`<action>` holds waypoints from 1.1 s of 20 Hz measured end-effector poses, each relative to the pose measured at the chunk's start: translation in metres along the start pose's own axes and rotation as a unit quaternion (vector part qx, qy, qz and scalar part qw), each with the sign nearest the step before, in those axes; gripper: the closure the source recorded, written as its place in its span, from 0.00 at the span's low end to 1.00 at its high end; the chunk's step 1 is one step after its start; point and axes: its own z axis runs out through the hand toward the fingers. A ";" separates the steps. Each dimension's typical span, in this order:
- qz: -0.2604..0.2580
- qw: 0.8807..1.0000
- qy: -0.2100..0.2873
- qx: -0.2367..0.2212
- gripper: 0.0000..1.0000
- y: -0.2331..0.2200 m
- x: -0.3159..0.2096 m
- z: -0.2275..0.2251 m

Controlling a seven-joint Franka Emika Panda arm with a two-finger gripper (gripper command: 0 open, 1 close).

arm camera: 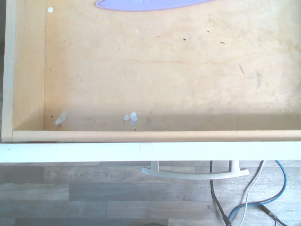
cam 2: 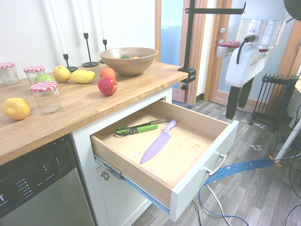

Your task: Close the drawer

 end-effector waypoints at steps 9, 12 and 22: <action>0.002 1.000 0.000 -0.013 0.00 0.009 -0.006 0.053; 0.004 1.000 -0.003 -0.022 0.00 0.010 -0.007 0.081; 0.014 0.998 -0.021 -0.059 0.00 0.032 -0.013 0.215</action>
